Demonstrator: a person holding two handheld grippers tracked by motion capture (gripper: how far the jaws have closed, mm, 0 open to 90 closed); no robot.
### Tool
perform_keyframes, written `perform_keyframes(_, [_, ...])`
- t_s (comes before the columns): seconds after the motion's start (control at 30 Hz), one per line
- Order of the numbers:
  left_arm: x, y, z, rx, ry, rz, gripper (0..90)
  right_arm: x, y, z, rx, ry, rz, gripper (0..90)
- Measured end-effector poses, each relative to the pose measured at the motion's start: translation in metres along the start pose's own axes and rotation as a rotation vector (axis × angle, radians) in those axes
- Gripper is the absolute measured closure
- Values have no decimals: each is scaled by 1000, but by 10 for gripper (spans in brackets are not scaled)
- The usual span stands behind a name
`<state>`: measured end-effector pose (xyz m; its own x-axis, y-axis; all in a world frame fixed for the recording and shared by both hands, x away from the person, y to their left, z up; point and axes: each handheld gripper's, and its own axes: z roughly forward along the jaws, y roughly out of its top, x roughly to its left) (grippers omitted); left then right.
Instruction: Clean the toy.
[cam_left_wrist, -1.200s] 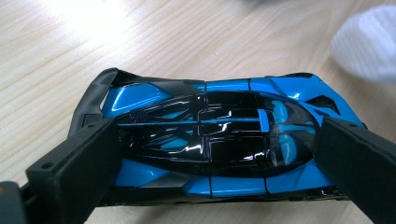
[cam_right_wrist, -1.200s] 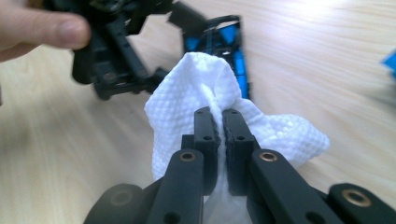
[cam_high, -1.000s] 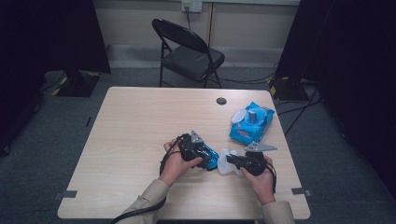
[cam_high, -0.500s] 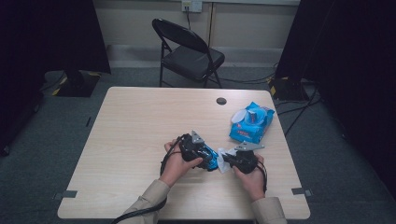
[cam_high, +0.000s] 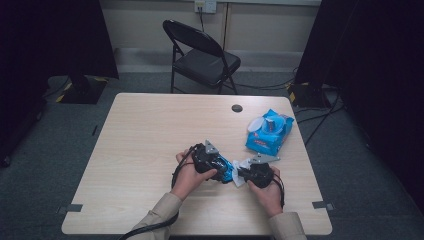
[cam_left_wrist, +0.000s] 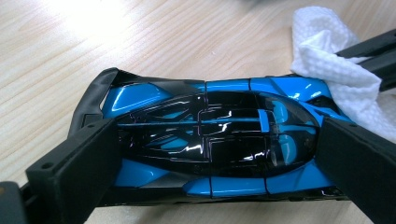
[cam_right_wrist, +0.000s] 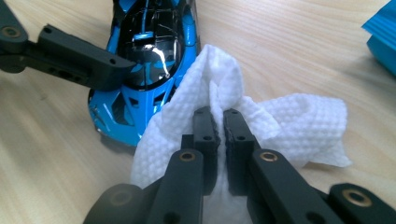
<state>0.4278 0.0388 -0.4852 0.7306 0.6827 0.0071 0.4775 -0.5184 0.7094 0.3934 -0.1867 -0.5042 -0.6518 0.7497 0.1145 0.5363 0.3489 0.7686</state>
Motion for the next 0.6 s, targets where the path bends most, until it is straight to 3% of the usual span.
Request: perform_keyframes(0.6, [1,-1,0,-7,-4,5,0,13,-8,-9,22,55,-14,862])
